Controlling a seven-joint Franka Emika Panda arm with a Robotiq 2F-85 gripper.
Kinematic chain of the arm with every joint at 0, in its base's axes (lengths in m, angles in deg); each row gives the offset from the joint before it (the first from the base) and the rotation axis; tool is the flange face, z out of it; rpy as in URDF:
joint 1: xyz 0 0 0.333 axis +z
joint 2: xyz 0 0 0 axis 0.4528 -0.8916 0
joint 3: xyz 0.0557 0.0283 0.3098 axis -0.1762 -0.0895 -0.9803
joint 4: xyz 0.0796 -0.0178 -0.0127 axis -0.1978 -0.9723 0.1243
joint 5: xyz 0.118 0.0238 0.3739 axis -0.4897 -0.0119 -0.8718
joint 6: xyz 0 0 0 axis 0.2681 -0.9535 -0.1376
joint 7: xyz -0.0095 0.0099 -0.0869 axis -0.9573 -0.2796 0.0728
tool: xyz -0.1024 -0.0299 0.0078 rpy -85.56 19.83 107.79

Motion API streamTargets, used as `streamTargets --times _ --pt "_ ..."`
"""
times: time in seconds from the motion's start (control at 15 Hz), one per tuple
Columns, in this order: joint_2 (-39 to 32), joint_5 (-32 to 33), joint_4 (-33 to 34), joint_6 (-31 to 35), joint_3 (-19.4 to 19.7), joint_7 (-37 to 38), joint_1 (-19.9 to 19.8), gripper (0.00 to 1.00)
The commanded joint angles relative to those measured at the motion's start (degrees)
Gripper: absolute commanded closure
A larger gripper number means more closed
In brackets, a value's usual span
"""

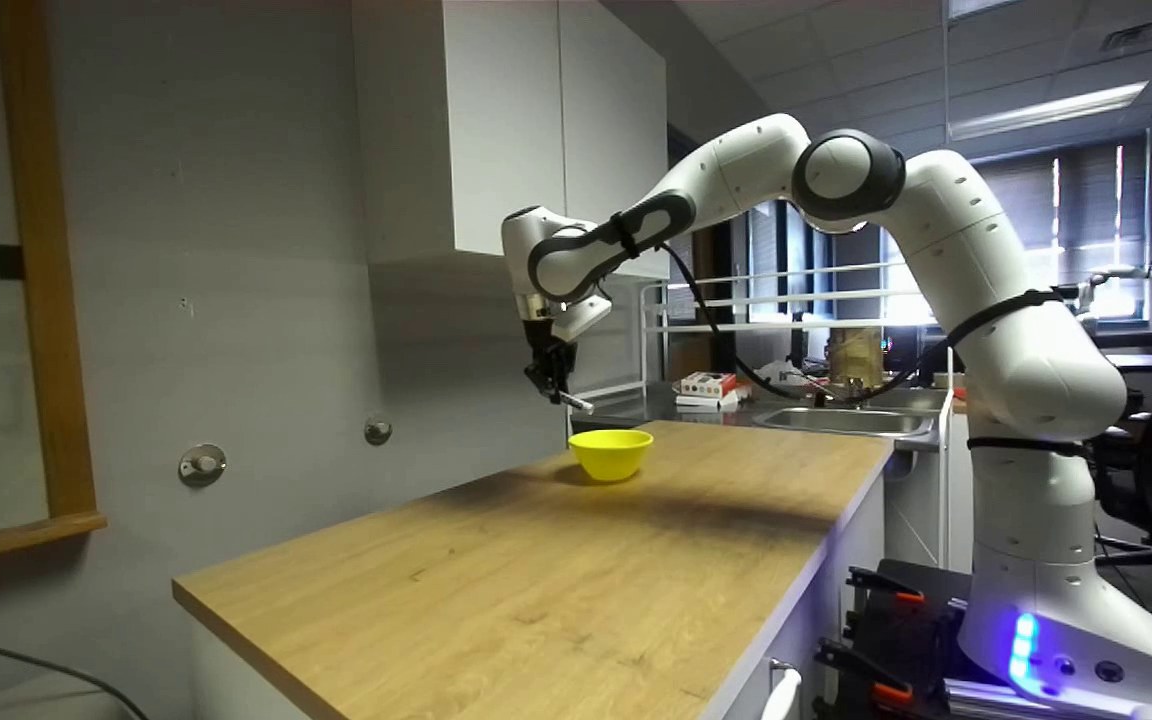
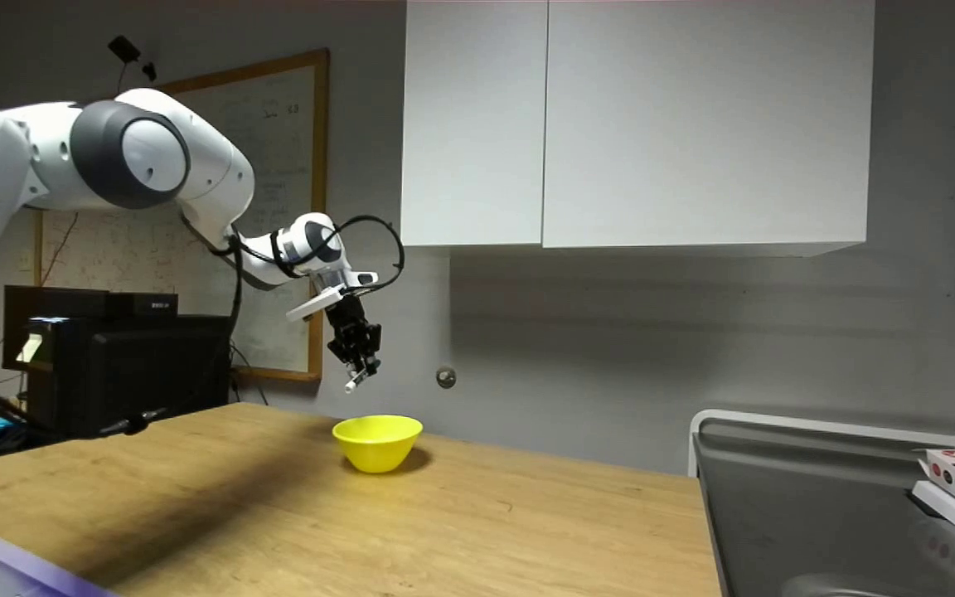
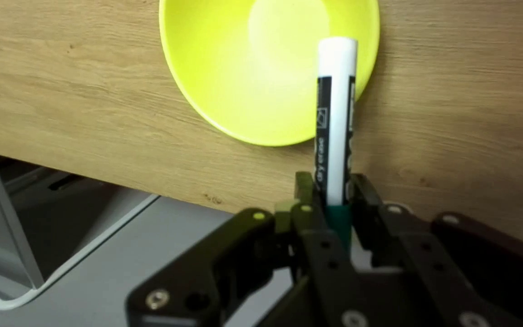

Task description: Put the green marker inside the yellow bowl

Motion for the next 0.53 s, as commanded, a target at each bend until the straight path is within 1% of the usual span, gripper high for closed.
streamTargets --times 0.0,0.47 --pt "-4.03 -0.15 2.13 1.72 1.77 3.66 -0.13 0.88" --pt "-3.86 0.48 -2.09 5.96 4.71 7.51 -0.44 0.88"
